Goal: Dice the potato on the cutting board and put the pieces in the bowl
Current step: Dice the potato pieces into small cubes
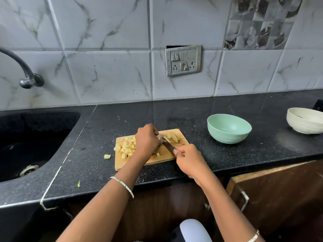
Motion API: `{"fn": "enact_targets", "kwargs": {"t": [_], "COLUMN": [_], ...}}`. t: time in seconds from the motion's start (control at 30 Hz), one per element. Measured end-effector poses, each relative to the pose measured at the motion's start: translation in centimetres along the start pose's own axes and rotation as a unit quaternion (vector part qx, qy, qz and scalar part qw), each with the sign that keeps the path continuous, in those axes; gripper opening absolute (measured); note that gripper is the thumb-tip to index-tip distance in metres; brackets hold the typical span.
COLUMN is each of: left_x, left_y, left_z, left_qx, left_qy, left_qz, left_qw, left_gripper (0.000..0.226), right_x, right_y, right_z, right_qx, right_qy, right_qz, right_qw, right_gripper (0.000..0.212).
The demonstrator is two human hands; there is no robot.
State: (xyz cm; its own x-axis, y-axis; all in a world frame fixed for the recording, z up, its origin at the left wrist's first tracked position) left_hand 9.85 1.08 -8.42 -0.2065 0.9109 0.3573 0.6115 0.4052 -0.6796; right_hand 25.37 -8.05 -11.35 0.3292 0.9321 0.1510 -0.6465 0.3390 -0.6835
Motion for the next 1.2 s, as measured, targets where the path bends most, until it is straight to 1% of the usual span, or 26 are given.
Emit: {"fn": "enact_targets", "kwargs": {"t": [0.17, 0.33, 0.43, 0.5, 0.63, 0.7, 0.73, 0.83, 0.93, 1.07, 1.2], "left_x": [-0.2, -0.3, -0.4, -0.3, -0.4, -0.4, -0.4, -0.2, 0.0, -0.3, -0.1], "left_y": [-0.7, -1.6, -2.2, -2.5, -2.8, -2.8, -2.8, -3.0, -3.2, -2.6, -2.8], "left_z": [-0.5, -0.7, -0.6, -0.5, -0.6, -0.6, -0.7, -0.5, -0.4, -0.5, -0.1], "left_qx": [0.011, 0.003, -0.010, -0.018, -0.021, -0.022, -0.020, -0.018, -0.015, 0.018, 0.092], "left_qy": [0.047, 0.062, 0.066, 0.067, 0.080, 0.087, 0.090, 0.095, 0.110, 0.141, 0.144], "left_qz": [-0.022, -0.032, -0.043, -0.053, -0.054, -0.045, -0.042, -0.044, -0.036, 0.014, -0.001], "left_qw": [0.999, 0.998, 0.997, 0.996, 0.995, 0.995, 0.995, 0.994, 0.993, 0.990, 0.985], "left_gripper": [0.021, 0.019, 0.017, 0.017, 0.018, 0.019, 0.020, 0.022, 0.024, 0.033, 0.030], "right_x": [-1.0, -0.7, -0.4, -0.4, -0.5, -0.6, -0.7, -1.2, -1.5, -1.3, -0.9], "right_y": [-1.4, -2.9, -2.8, -2.2, -1.7, -1.3, -1.0, -0.4, -0.8, -1.1, -0.5], "right_z": [0.2, 0.9, 0.7, 0.5, 0.4, 0.4, 0.6, 1.1, 1.5, 1.8, 1.4], "right_qx": [0.000, -0.082, -0.124, -0.132, -0.115, -0.100, -0.090, -0.048, -0.003, 0.043, 0.083], "right_qy": [-0.032, -0.061, -0.064, -0.063, -0.054, -0.054, -0.057, -0.064, -0.063, -0.068, -0.064], "right_qz": [-0.034, -0.071, -0.061, -0.045, -0.032, -0.021, -0.013, 0.008, 0.004, 0.008, 0.028], "right_qw": [0.999, 0.992, 0.988, 0.988, 0.991, 0.993, 0.994, 0.997, 0.998, 0.997, 0.994], "right_gripper": [0.035, 0.036, 0.034, 0.031, 0.033, 0.029, 0.026, 0.029, 0.029, 0.035, 0.036]}}
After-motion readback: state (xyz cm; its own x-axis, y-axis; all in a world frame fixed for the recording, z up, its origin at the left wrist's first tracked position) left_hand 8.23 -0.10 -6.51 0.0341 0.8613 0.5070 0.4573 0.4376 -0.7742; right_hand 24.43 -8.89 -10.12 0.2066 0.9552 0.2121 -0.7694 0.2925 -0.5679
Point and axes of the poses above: each hand's wrist, its own x-axis towards the middle knuckle, its own y-axis out of the palm, z = x × y, the point moved 8 cm from there along x, towards the middle knuckle, and after that the axes turned 13 degrees about -z, right-handed, at the moved point
